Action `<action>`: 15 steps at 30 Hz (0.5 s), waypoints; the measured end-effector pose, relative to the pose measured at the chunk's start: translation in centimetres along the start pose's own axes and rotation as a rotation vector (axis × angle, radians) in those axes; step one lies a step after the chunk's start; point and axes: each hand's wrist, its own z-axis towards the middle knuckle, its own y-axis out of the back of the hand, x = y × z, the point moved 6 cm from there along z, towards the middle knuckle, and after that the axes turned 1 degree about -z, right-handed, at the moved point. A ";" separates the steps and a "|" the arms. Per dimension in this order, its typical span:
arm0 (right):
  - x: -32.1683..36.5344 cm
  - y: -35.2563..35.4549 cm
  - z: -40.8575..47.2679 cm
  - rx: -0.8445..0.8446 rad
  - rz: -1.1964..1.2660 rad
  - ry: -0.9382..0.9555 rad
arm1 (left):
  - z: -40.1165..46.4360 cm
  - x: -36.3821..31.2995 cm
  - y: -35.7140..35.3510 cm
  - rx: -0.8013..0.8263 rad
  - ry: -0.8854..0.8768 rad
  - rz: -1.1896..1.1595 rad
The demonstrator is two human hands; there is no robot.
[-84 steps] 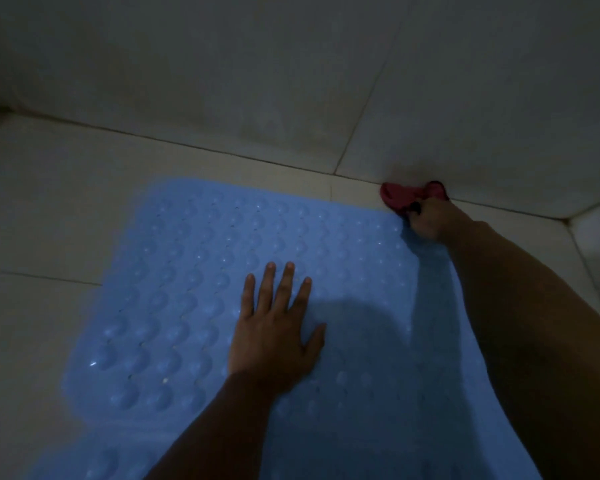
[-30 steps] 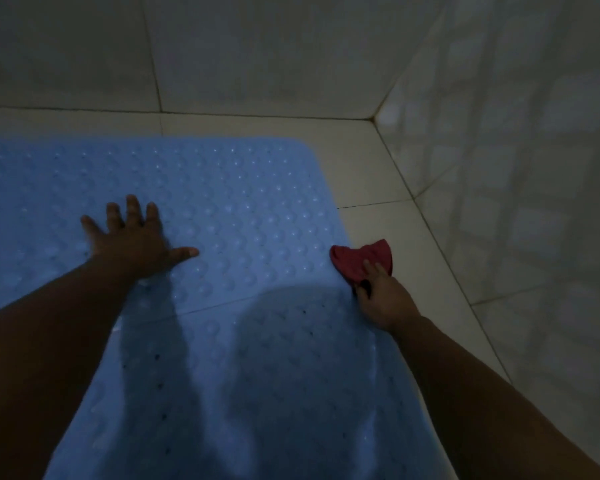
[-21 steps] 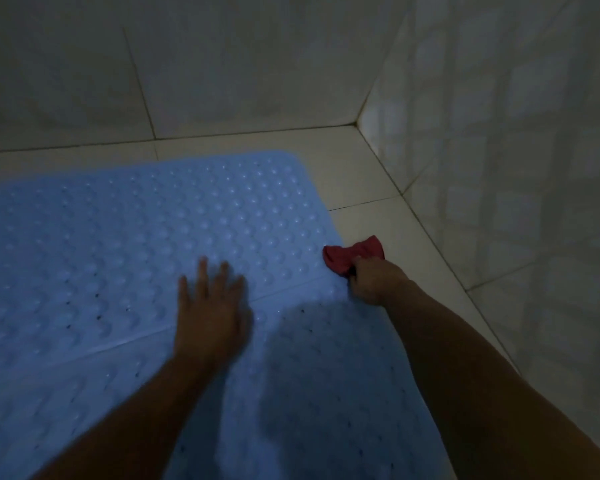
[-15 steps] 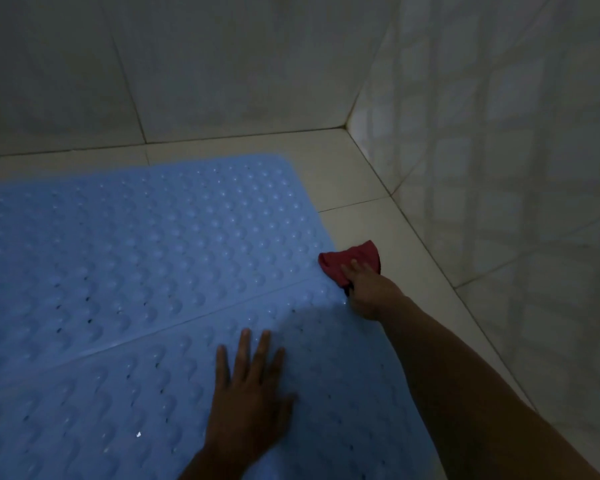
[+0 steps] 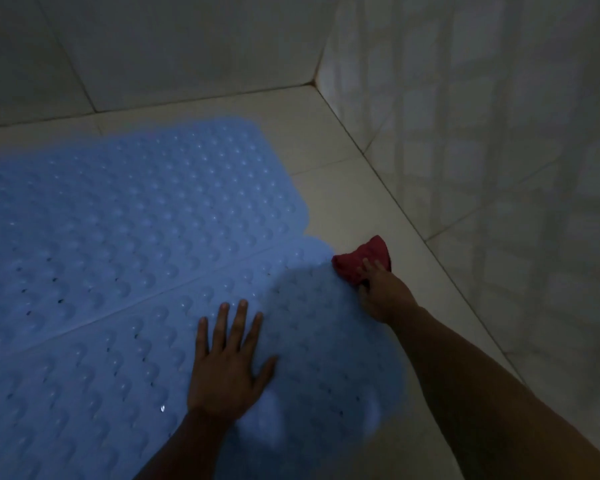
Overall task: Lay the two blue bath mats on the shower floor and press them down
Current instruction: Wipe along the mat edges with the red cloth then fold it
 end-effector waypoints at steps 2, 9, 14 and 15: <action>-2.8 -0.7 -3.5 0.039 0.019 -0.060 | 0.0 -0.1 -0.1 -0.003 -0.007 0.006; -10.7 -5.2 -16.2 0.152 0.084 -0.259 | 0.1 0.0 -0.5 0.003 0.007 0.017; -9.8 -10.1 -22.8 0.073 0.036 -0.218 | -0.4 -0.1 -1.4 0.059 0.009 0.008; -9.3 -11.8 -23.7 0.085 0.016 -0.204 | -0.3 0.0 -1.5 0.068 0.024 -0.011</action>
